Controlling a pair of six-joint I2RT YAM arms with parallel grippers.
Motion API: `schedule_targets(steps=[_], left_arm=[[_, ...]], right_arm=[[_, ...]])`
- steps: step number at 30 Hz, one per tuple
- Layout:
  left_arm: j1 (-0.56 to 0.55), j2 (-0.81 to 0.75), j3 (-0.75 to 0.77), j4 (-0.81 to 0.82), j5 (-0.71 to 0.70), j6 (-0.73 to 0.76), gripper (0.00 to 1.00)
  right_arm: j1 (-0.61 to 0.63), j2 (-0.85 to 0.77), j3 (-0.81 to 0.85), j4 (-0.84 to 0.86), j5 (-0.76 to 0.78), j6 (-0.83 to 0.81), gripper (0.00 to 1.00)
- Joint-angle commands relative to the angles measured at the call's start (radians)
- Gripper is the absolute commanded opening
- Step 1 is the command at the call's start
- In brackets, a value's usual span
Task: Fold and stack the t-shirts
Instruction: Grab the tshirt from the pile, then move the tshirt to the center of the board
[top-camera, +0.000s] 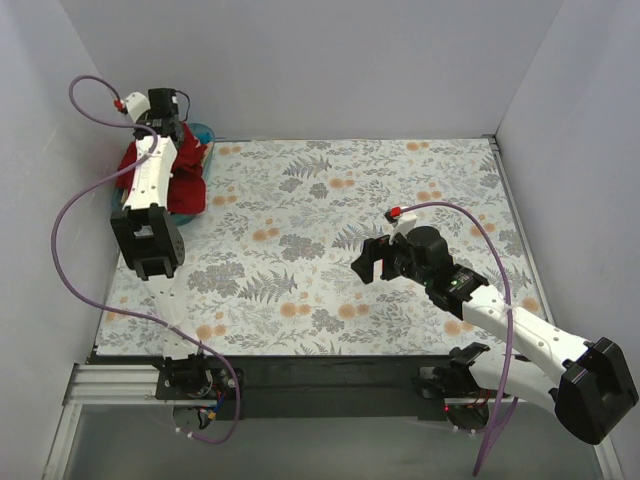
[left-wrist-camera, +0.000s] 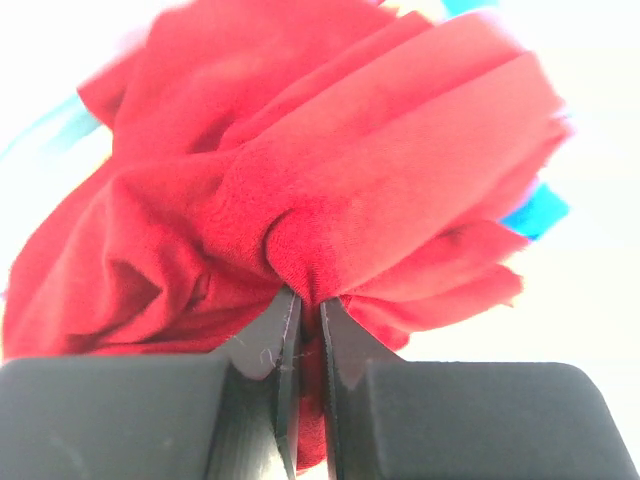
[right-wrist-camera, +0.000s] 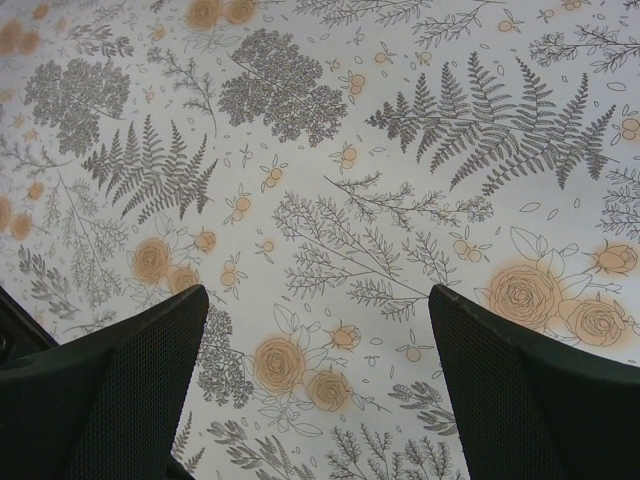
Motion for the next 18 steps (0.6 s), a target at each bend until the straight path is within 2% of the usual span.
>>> schedule_targets(steps=[1,4,6,7,10,13,14,18], left_arm=[[0.0,-0.214,0.036,0.082,0.074,0.085,0.0],[-0.001,-0.351,-0.039,0.209,0.238,0.127,0.0],[-0.003,-0.437,-0.063,0.27,0.298,0.135,0.0],[-0.006,-0.458,-0.054,0.277,0.356,0.139,0.0],[-0.058,-0.524,0.001,0.294,0.409,0.174,0.0],[-0.208,-0.596,0.01,0.33,0.386,0.245,0.0],[-0.298,-0.612,0.006,0.34,0.353,0.265,0.0],[-0.458,-0.676,-0.05,0.372,0.297,0.253,0.0]], right_arm=[[0.0,-0.025,0.042,0.027,0.021,-0.013,0.98],[-0.002,-0.033,0.05,0.029,0.059,-0.011,0.98],[-0.002,-0.037,0.058,0.029,0.069,-0.013,0.98],[0.0,-0.037,0.07,0.029,0.072,-0.013,0.98],[-0.002,-0.04,0.095,0.03,0.081,-0.019,0.97],[-0.002,-0.048,0.113,0.03,0.102,-0.028,0.98],[-0.002,-0.053,0.124,0.029,0.115,-0.032,0.97],[-0.002,-0.077,0.161,0.024,0.136,-0.043,0.97]])
